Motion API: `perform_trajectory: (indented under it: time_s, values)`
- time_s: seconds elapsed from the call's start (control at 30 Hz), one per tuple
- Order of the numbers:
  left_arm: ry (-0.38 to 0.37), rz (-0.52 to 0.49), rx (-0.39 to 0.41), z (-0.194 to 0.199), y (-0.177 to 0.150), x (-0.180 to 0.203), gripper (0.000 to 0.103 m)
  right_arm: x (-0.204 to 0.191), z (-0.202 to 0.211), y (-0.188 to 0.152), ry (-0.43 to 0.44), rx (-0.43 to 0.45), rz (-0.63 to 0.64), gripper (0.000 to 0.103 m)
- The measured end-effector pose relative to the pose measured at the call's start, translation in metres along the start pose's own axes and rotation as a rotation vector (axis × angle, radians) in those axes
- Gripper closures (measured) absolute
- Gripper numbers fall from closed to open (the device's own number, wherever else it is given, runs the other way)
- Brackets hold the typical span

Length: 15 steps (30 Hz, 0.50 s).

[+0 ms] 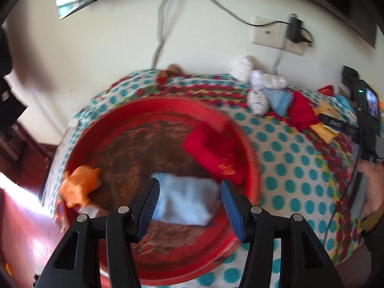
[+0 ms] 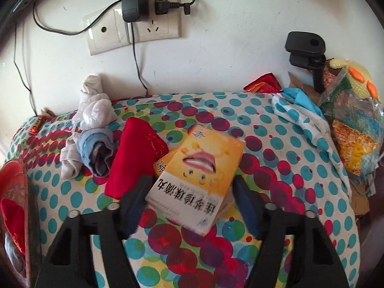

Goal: Organize objects
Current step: 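Move the right tool toward the yellow medicine box while the left tool approaches a red sock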

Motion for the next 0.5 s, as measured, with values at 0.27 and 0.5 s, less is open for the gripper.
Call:
perform_trajectory:
  time_s: [0.27,0.5]
  values:
    - [-0.197,-0.078,-0.039,-0.039,0.024,0.104,0.048,0.043,0.021,-0.023,0.028,0.083,0.118,0.046]
    - [-0.312,-0.12,-0.104,-0.085,0.044,0.188,0.048,0.092,0.014,-0.051,-0.042,0.041,0.087,0.049]
Point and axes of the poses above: each gripper's, at about its wrist camera, not at the fingertips, and z roughly against the way its jaws point, x to its right, y to its top, the point moved 8 cm from there along -z, roughly the way its jaws point, and after that the axes turned 4 degrees about z, right-handed, at the moved point
